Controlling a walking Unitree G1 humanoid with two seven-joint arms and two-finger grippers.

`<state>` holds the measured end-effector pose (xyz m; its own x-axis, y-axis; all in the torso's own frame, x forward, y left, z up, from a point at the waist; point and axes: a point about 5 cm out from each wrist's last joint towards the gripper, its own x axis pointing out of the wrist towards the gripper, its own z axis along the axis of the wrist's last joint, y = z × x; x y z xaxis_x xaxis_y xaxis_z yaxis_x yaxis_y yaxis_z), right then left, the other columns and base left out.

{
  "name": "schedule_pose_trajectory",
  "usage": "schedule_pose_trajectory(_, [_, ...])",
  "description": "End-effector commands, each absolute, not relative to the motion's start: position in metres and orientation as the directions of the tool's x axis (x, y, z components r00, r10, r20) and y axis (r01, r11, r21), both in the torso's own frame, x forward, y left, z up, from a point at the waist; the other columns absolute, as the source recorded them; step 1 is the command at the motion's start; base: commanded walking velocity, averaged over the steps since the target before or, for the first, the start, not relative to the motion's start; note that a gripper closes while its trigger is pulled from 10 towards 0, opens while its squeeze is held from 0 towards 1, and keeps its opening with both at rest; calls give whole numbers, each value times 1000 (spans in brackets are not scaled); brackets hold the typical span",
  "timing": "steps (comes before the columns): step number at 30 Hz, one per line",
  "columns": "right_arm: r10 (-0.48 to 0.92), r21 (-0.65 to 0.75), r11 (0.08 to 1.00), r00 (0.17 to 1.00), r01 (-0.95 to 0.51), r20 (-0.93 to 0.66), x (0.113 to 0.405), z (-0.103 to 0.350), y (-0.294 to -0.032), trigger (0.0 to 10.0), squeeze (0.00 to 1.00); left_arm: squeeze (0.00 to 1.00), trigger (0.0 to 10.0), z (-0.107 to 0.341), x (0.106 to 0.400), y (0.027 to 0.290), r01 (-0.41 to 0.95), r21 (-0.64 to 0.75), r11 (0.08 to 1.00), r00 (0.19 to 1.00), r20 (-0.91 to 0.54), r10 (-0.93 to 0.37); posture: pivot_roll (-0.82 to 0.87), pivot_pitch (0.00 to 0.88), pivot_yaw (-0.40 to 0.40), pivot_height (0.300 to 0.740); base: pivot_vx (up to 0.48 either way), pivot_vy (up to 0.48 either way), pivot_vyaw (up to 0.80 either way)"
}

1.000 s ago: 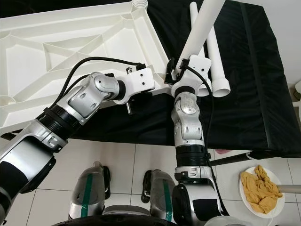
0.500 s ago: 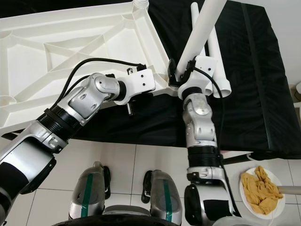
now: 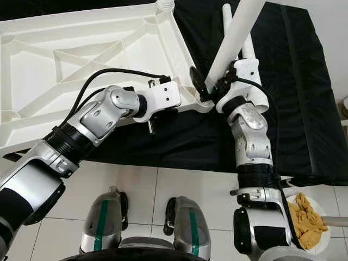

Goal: Building children table

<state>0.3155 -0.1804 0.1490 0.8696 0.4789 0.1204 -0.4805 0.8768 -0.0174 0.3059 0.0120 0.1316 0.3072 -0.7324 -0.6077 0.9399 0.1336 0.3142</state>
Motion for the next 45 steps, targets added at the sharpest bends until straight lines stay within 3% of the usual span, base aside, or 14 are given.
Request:
schedule_pose_trajectory(1, [488,-10,871,863,-491,129,316,149,-183,10000,0,0,10000,102,288,14,984,181,10,139,-721,-678,46,0,-51,740,0,0,0])
schedule_pose_trajectory(5, [570,-25,821,819,-570,71,317,143,-193,10000,0,0,10000,104,289,15,983,181,13,142,-722,-677,47,8,-44,740,0,0,0])
schedule_pose_trajectory(12, [591,-25,807,806,-590,35,319,136,-201,10000,0,0,10000,105,290,16,983,183,15,145,-721,-677,49,18,-43,740,0,0,0])
schedule_pose_trajectory(14, [596,-15,803,802,-596,30,319,135,-203,2392,0,0,10000,106,290,16,983,183,16,145,-721,-677,48,22,-42,740,0,0,0])
schedule_pose_trajectory(16, [596,-15,803,802,-596,30,319,135,-203,2392,0,0,10000,106,290,16,983,183,16,145,-721,-677,48,22,-42,740,0,0,0])
schedule_pose_trajectory(17, [598,-12,802,801,-598,31,320,135,-204,627,0,0,10000,106,290,16,983,183,16,145,-721,-677,47,26,-39,740,0,0,0])
schedule_pose_trajectory(18, [600,-8,800,800,-600,33,319,135,-205,0,0,0,10000,106,291,16,983,183,16,145,-721,-677,46,27,-39,740,0,0,0])
schedule_pose_trajectory(33, [612,7,790,789,-613,47,320,133,-209,0,0,0,10000,108,292,14,982,187,13,145,-718,-681,39,32,-41,740,0,0,0])
schedule_pose_trajectory(34, [601,1,799,798,-602,43,320,133,-209,10000,0,0,10000,108,292,14,982,187,13,146,-717,-681,38,32,-42,740,0,0,0])
schedule_pose_trajectory(45, [510,21,858,856,-513,88,322,135,-203,10000,0,0,10000,107,292,14,983,186,15,146,-717,-682,37,35,-46,740,0,0,0])
